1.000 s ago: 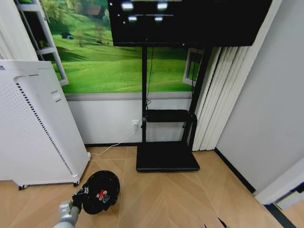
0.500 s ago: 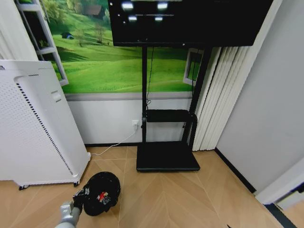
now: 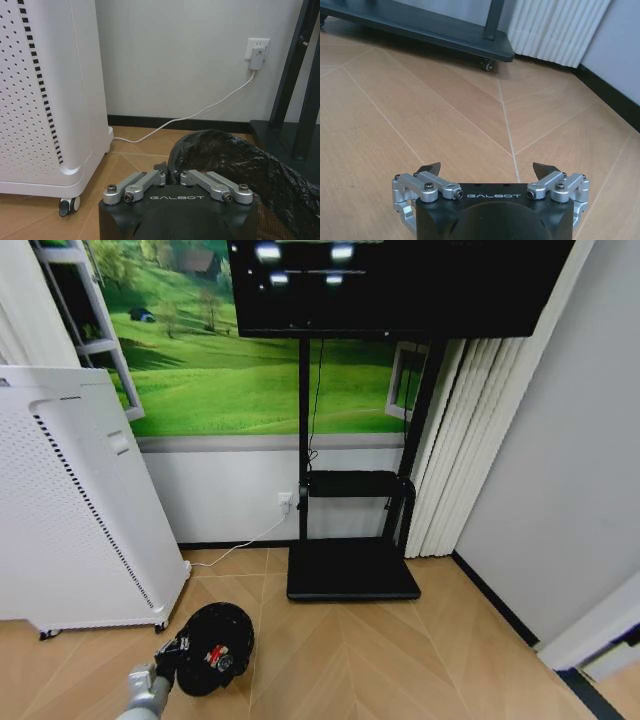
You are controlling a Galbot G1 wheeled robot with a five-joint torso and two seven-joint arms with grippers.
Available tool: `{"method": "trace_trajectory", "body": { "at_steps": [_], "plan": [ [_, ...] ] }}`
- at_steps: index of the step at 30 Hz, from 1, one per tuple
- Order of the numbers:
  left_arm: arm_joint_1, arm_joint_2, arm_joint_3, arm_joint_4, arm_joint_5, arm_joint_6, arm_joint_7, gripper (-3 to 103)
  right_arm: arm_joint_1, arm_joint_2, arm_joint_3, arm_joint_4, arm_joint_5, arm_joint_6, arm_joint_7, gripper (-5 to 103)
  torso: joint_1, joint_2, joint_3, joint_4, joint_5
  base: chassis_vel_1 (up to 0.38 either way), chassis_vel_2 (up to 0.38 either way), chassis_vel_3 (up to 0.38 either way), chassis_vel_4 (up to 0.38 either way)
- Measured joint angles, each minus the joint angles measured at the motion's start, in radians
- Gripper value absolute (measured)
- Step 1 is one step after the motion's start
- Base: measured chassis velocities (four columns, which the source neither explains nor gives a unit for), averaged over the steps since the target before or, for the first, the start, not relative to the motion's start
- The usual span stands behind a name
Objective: Pick up the trash bin and place the garbage on the floor into it.
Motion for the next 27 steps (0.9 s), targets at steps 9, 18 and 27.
{"method": "trace_trajectory", "body": {
  "at_steps": [9,18,27],
  "plan": [
    [-0.004,-0.009,0.01,0.005,0.005,-0.003,0.003,7,-0.014,0.02,0.021,0.02,0.078,-0.026,-0.006,100,0.0,0.0,0.0,0.0001,-0.0001,0.0,0.0,0.0,0.0],
    [0.002,-0.009,0.009,0.0,0.007,-0.006,0.005,7,0.008,0.065,0.035,-0.023,0.117,-0.033,-0.063,100,0.0,0.0,0.0,0.0,0.0,0.0,0.0,0.0,0.0],
    [0.01,-0.002,-0.004,-0.003,-0.002,-0.012,0.01,7,0.029,0.08,0.054,-0.07,0.164,-0.052,-0.121,100,0.0,0.0,0.0,-0.0001,0.0003,0.0,0.0,0.0,0.0]
  ]
}}
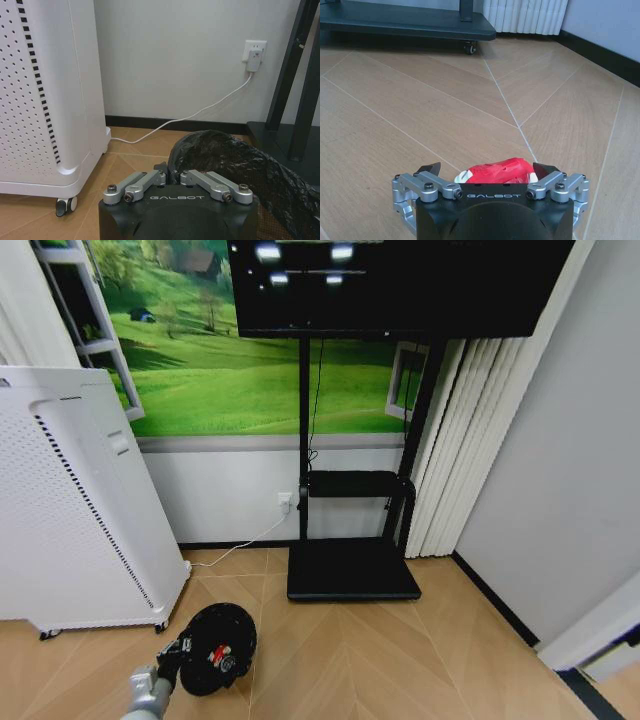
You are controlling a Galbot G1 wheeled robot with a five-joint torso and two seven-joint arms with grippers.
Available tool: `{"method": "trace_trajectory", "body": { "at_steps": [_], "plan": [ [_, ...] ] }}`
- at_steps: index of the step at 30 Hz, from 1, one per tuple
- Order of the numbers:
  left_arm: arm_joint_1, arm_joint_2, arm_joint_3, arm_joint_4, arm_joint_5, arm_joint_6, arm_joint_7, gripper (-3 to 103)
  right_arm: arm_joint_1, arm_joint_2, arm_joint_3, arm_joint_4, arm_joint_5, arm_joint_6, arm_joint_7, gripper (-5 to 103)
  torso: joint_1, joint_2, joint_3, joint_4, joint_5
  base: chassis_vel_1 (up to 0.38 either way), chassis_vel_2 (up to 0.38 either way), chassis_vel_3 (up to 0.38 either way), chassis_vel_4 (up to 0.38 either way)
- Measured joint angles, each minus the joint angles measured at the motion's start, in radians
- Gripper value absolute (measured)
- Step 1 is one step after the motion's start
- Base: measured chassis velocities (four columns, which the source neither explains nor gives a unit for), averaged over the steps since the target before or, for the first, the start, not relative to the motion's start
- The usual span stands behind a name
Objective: Pick up the trash bin and place the garbage on the floor into it.
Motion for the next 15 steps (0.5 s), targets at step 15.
{"method": "trace_trajectory", "body": {
  "at_steps": [15],
  "plan": [
    [-0.006,0.0,0.004,0.011,-0.012,-0.004,0.008,7,0.03,0.025,0.016,-0.067,0.078,-0.038,-0.105,100,0.0,0.0,0.0,0.0,0.0,0.0,0.0,0.0,0.0]
  ]
}}
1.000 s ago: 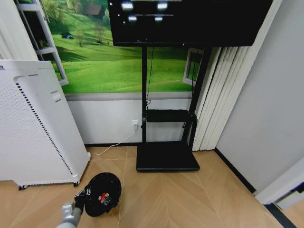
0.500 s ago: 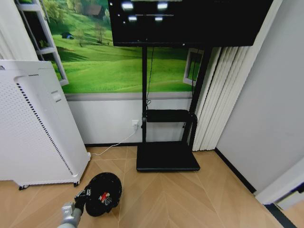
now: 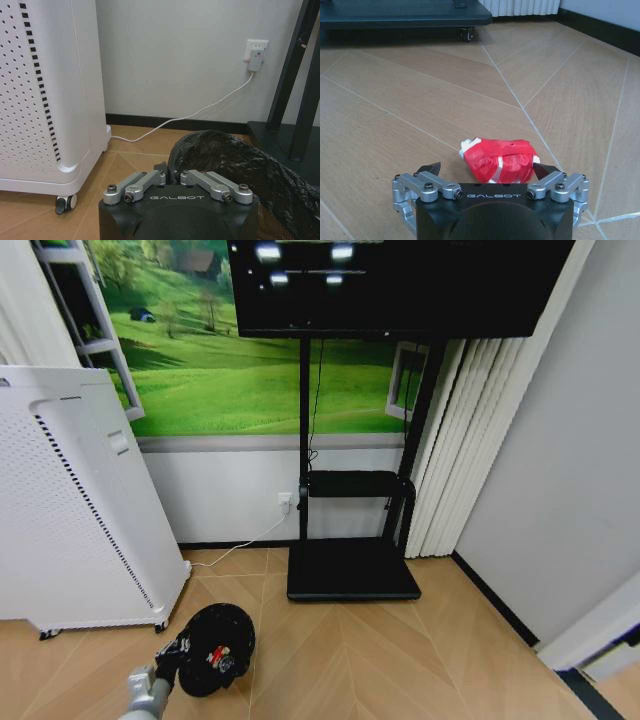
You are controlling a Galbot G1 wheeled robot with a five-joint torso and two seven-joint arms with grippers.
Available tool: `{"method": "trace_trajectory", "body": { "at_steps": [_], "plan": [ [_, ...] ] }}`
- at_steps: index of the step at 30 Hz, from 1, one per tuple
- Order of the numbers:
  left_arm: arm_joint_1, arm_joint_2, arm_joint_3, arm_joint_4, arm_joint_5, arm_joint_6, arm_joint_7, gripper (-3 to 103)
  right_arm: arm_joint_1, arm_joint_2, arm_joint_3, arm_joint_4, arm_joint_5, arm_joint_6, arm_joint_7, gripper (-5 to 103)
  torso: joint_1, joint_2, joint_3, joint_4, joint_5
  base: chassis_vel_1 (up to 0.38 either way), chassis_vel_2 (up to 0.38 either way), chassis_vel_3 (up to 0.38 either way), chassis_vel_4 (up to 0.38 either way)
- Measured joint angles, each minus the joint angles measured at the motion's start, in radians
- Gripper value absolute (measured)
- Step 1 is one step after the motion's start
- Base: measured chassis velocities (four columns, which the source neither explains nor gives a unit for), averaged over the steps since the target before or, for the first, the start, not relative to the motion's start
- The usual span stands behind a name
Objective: Pick up the trash bin and place the garbage on the floor into it.
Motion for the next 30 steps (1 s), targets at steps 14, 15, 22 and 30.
{"method": "trace_trajectory", "body": {
  "at_steps": [14,15,22,30],
  "plan": [
    [0.001,0.003,0.0,0.009,-0.007,-0.002,0.002,7,0.039,-0.006,0.025,-0.061,0.004,-0.016,-0.072,62,0.0,0.0,0.0,0.0001,-0.0004,0.0,0.0,0.0,0.0],
    [0.0,0.001,0.001,0.01,-0.007,-0.002,0.003,7,0.039,-0.006,0.025,-0.061,0.004,-0.016,-0.077,57,0.0,0.0,0.0,0.0001,-0.0003,0.0,0.0,0.0,0.0],
    [-0.003,-0.007,0.012,0.012,-0.006,-0.003,0.003,7,0.033,0.0,0.025,-0.061,-0.003,-0.005,-0.083,35,0.0,0.0,0.0,0.0,-0.0001,0.0,0.0,0.0,0.0],
    [-0.006,0.016,0.015,0.004,-0.002,0.0,0.006,7,0.008,-0.058,0.028,0.005,0.019,0.014,-0.08,12,0.0,0.0,0.0,0.0002,-0.0002,0.0,0.0,0.0,0.0]
  ]
}}
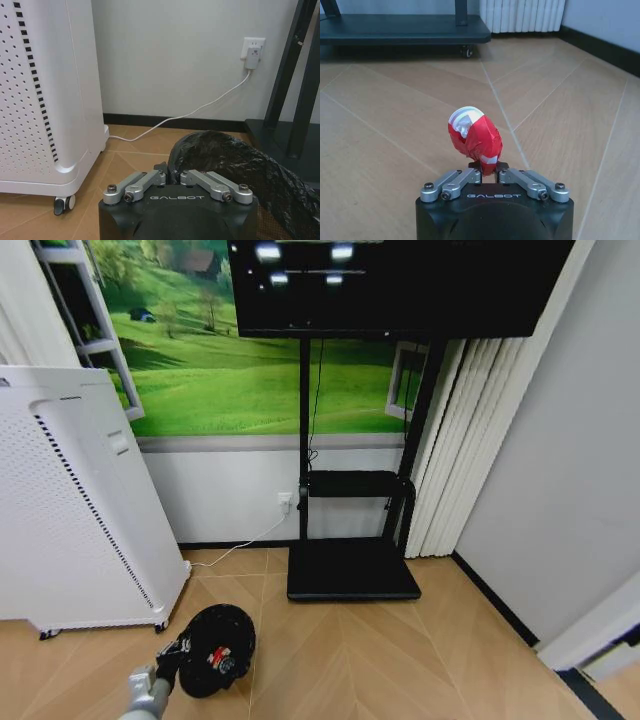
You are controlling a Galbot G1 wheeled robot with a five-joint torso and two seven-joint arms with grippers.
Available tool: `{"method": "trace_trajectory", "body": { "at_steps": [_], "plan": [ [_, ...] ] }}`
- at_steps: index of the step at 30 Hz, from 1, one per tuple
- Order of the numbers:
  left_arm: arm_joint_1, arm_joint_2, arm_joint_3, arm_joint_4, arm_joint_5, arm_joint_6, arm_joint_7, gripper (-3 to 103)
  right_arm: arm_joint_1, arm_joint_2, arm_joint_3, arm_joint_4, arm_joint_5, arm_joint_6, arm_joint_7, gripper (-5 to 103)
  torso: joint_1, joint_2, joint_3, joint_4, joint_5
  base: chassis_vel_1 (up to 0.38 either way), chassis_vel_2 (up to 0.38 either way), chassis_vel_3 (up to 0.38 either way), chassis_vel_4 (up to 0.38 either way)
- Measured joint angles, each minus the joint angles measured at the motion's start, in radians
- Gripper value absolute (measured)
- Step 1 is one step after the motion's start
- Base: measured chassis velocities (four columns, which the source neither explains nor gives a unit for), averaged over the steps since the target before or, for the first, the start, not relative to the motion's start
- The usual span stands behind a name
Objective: Pick up the trash bin and place the garbage on the floor into it.
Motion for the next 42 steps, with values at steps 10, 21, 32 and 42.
{"method": "trace_trajectory", "body": {
  "at_steps": [10,21,32,42],
  "plan": [
    [-0.013,0.045,0.012,-0.032,-0.007,0.022,-0.012,7,-0.09,-0.102,-0.025,0.256,-0.037,0.053,0.065,12,0.0,0.0,0.0,-0.0003,-0.0001,0.0,0.0,0.0,0.0],
    [-0.012,0.082,0.036,-0.092,-0.011,0.044,-0.032,7,-0.114,-0.207,-0.056,0.548,-0.13,0.072,0.14,12,0.0,0.0,0.0,-0.0002,-0.0001,0.0,0.0,0.0,0.0],
    [-0.001,0.121,0.038,-0.145,-0.027,0.058,-0.049,7,-0.065,-0.305,-0.171,0.9,-0.169,0.0,0.256,12,0.0,0.0,0.0,-0.0003,-0.0001,0.0,0.0,0.0,0.0],
    [-0.006,0.142,0.027,-0.16,-0.043,0.063,-0.053,7,0.138,-0.392,-0.466,1.14,-0.189,-0.072,0.385,12,0.0,0.0,0.0,-0.0002,-0.0002,0.0,0.0,0.0,0.0]
  ]
}}
